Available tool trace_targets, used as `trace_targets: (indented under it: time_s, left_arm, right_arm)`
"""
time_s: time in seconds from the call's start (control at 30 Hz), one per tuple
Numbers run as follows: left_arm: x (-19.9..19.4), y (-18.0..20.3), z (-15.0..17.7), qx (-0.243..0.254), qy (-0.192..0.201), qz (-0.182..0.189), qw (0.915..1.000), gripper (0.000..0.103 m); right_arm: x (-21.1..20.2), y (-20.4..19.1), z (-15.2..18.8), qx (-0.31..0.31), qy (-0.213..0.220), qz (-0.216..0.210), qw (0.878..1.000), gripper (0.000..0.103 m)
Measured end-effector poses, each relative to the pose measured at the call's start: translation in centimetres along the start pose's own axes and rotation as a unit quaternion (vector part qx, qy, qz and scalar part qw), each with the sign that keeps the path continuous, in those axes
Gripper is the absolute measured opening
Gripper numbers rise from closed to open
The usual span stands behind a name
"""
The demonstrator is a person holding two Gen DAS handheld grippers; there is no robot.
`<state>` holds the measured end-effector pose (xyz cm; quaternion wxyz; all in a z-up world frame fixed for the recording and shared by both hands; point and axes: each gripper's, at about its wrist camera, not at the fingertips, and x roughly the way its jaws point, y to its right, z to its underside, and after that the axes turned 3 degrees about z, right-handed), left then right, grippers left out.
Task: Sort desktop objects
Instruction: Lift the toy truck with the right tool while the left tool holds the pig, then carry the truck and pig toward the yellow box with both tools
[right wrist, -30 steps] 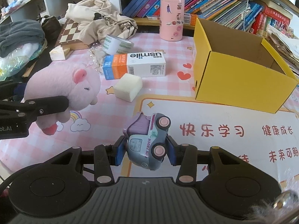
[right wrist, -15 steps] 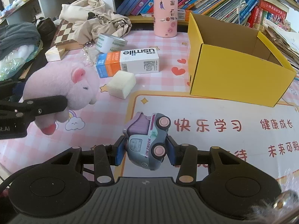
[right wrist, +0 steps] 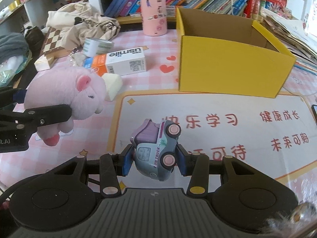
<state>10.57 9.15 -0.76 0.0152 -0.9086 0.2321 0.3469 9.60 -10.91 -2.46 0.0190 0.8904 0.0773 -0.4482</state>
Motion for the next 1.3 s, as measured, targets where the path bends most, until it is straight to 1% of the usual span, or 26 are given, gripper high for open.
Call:
trace_targets:
  time_s: [0.23,0.67,1.03,1.3]
  left_arm:
    - [0.8,1.6,-0.6,0.008,-0.001,0.009,0.9999,0.072]
    - [2.3,4.8,-1.4,0.019,-0.012,0.013,0.9997,0.072]
    - [4.2,8.0,-2.8,0.034,-0.018,0.009,0.9992,0.072]
    - [6.1,10.8,-3.9,0.048,-0.023,0.016,0.9984,0.072]
  right_arm:
    - [-0.4,1.9,0.2,0.01,0.001,0.007,1.0,0.042]
    - [-0.8,5.3,0.5,0.019,-0.006,0.005,1.0,0.042]
    - [-0.6,8.9,0.0,0.023,-0.008,-0.004,1.0,0.042]
    - [-0.3,12.0,-0.7,0.022,-0.008,-0.007,1.0,0.042]
